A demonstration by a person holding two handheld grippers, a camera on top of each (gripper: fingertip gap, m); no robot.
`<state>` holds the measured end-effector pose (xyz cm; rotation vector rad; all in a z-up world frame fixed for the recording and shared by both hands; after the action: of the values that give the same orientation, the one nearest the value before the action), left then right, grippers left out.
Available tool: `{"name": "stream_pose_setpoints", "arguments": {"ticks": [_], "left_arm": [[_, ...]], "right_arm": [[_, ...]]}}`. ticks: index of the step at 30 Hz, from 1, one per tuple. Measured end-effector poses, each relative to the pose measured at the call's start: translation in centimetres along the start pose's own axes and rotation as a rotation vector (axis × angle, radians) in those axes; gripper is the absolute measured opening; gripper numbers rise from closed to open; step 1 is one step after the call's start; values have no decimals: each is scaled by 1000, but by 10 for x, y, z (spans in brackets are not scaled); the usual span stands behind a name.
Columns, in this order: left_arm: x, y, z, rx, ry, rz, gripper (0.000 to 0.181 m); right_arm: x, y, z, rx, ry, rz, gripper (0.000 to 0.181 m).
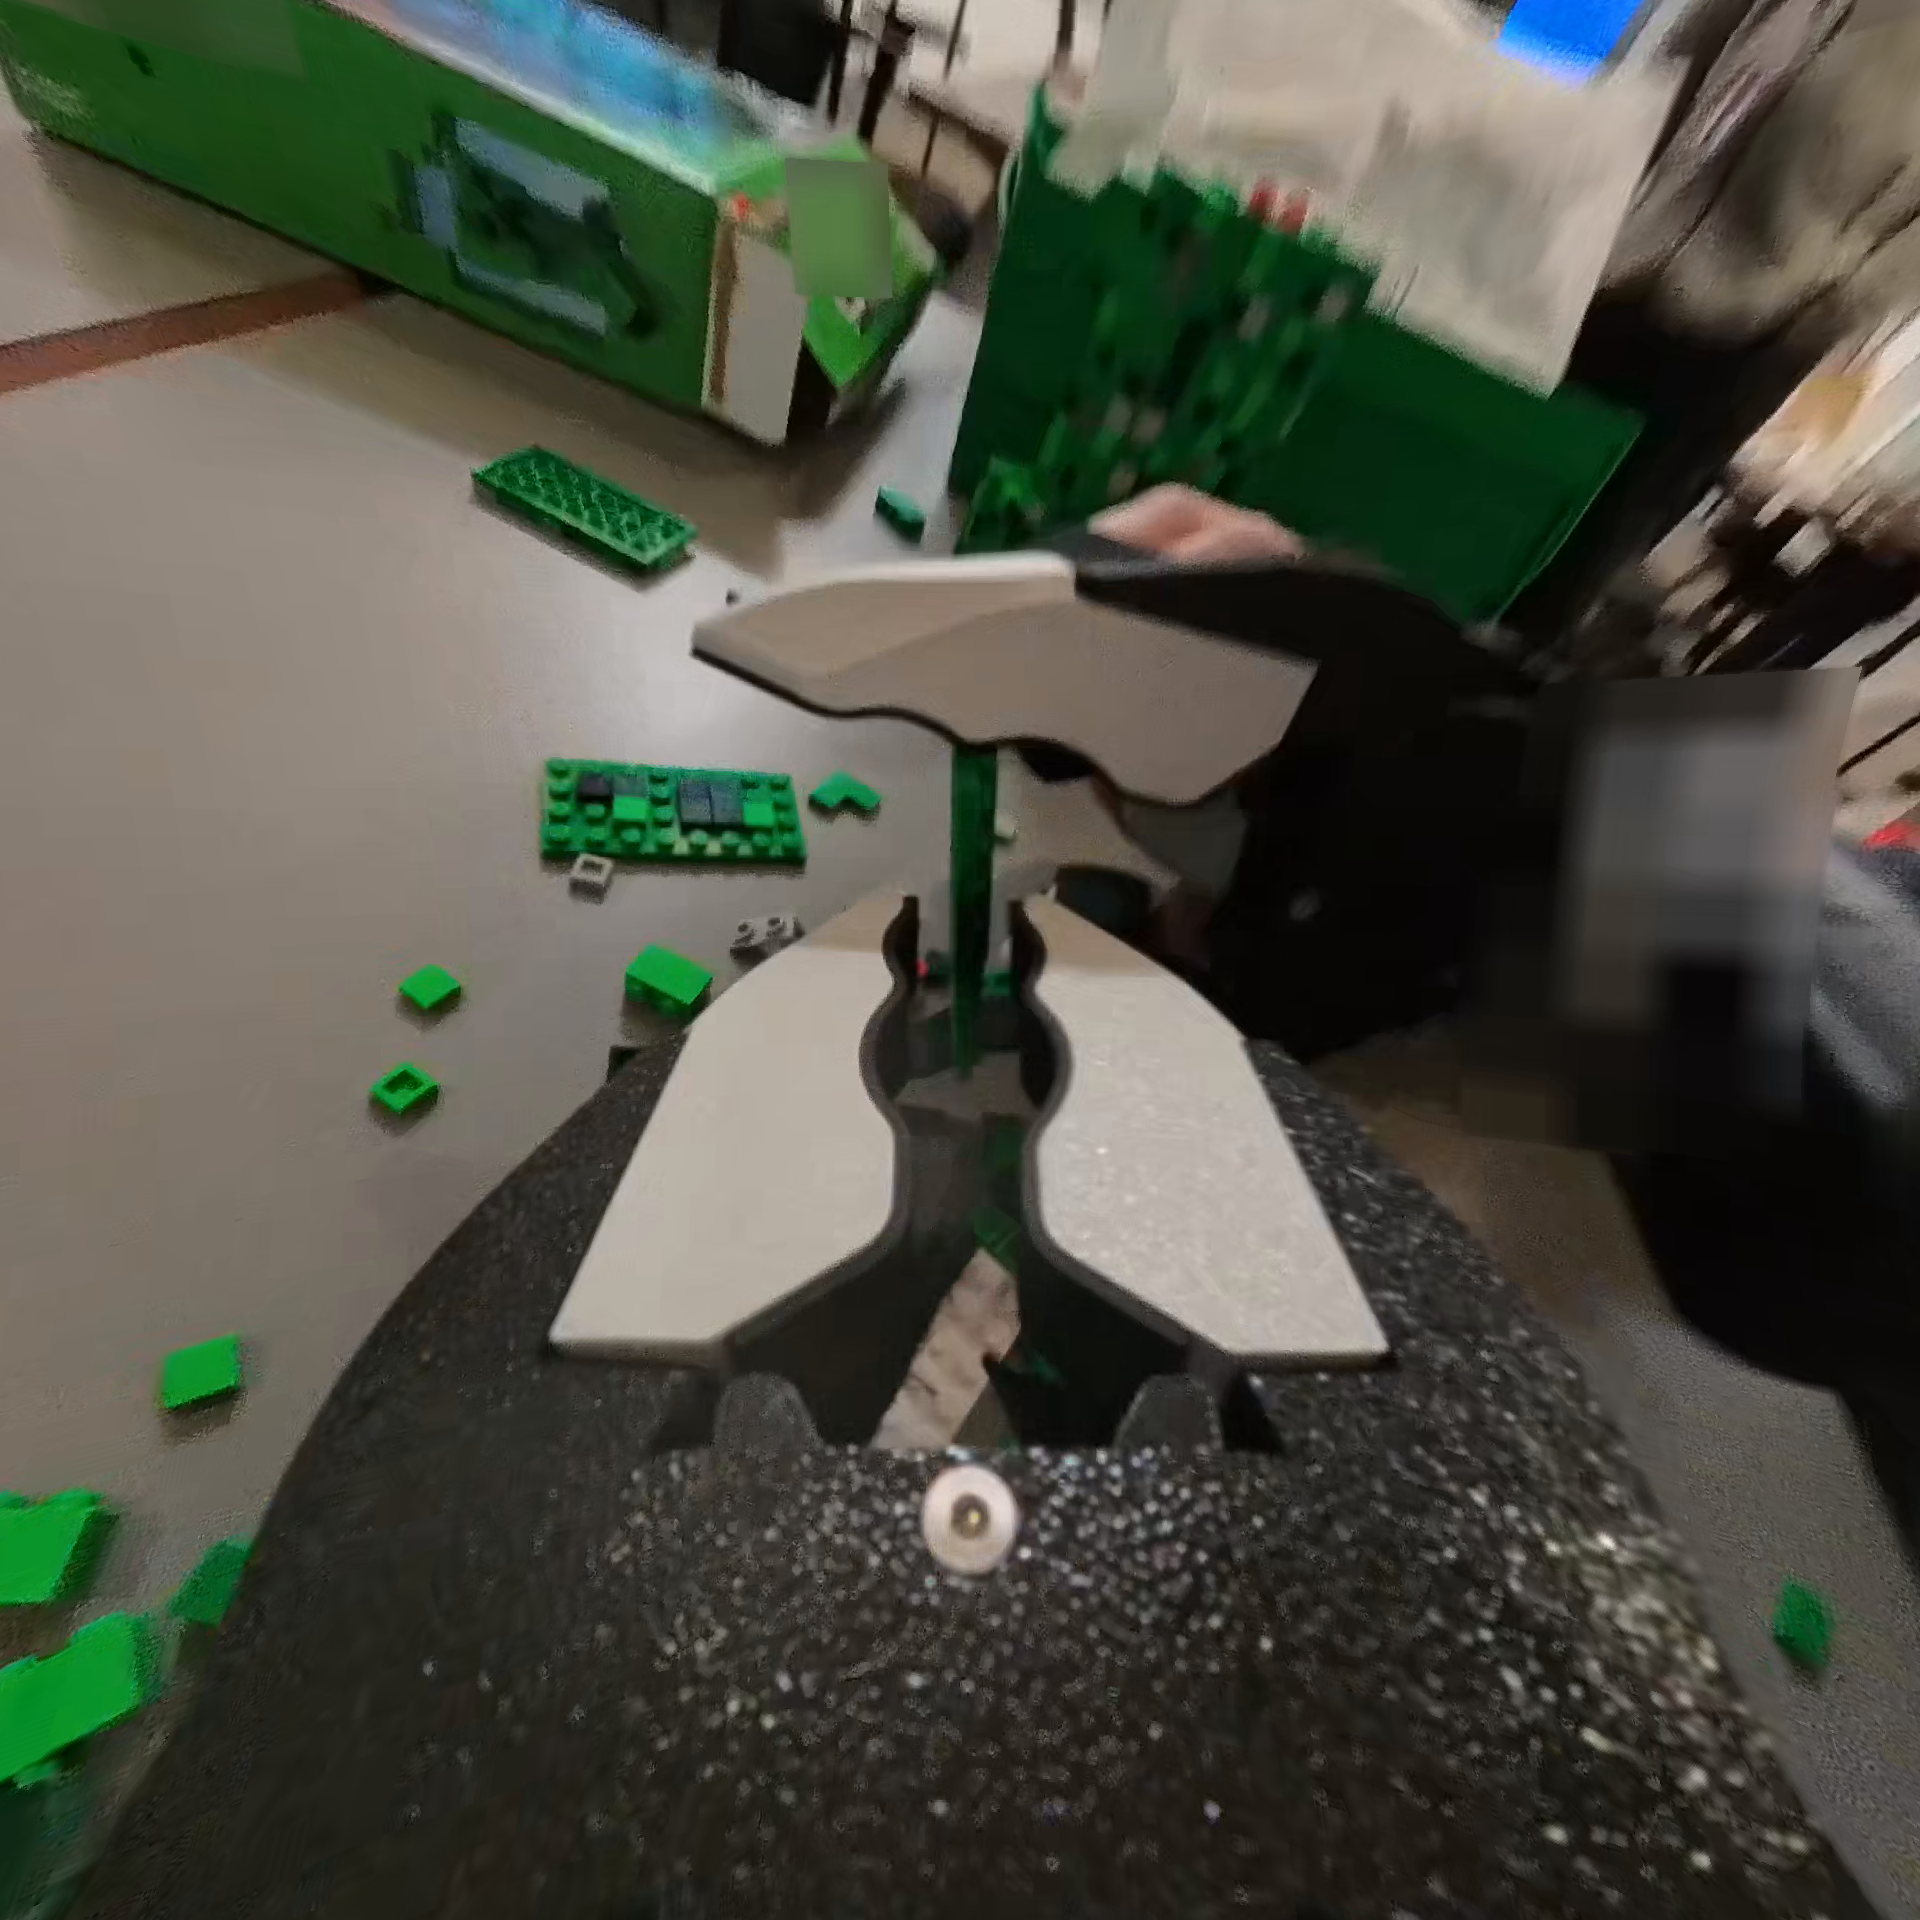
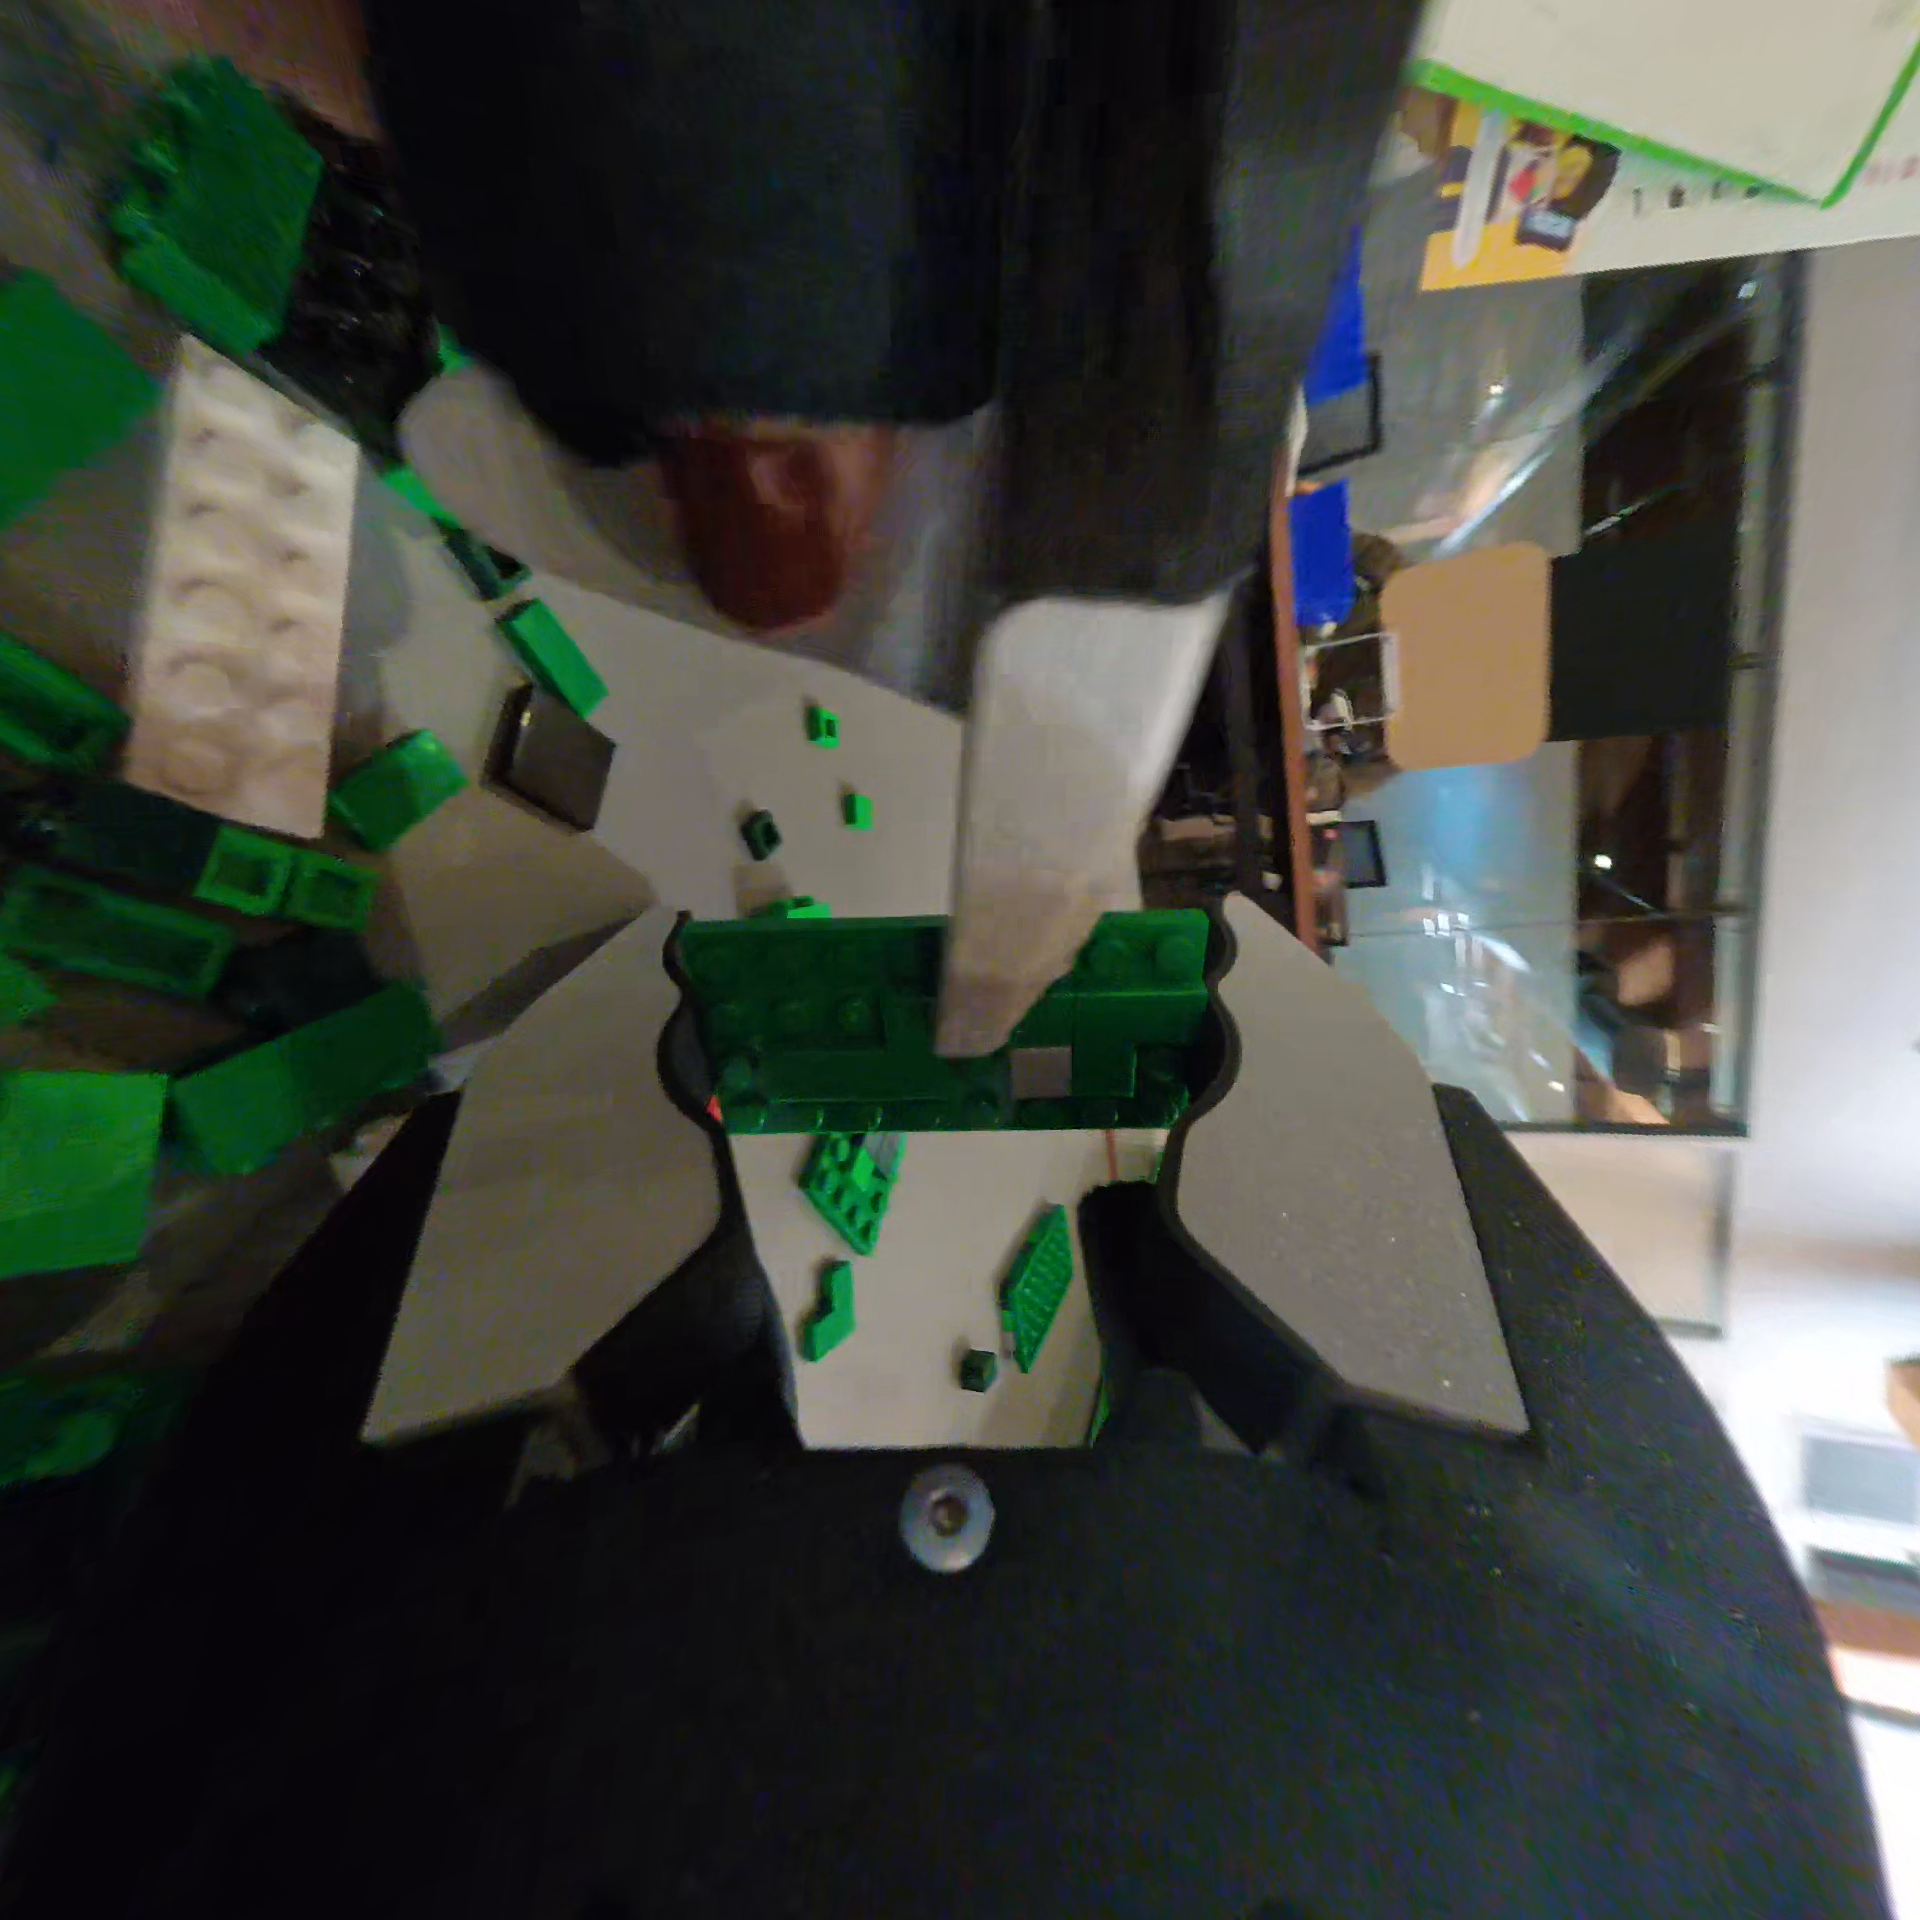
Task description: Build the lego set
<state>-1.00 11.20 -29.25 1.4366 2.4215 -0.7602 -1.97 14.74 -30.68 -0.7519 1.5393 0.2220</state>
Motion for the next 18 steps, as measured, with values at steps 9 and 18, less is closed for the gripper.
{"name": "stream_pose_setpoints", "arguments": {"ticks": [9,18], "left_arm": [[-13,10,8,45,29,39,7],[-9,9,10,57,-55,44,6]], "right_arm": [[4,-10,-9,-33,35,-69,91],[5,-8,-9,-25,55,-45,90]]}}
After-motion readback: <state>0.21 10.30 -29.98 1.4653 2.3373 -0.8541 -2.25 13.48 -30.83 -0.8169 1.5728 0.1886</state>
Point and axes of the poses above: each gripper's, where its closed fingertips meet, y out along the fingers, z out of its underside, x = y × z across the jaws, the point moved 1 cm from there along -y, back along the fingers, and after that the axes turned 8 degrees about -y, right-handed, at the moved point
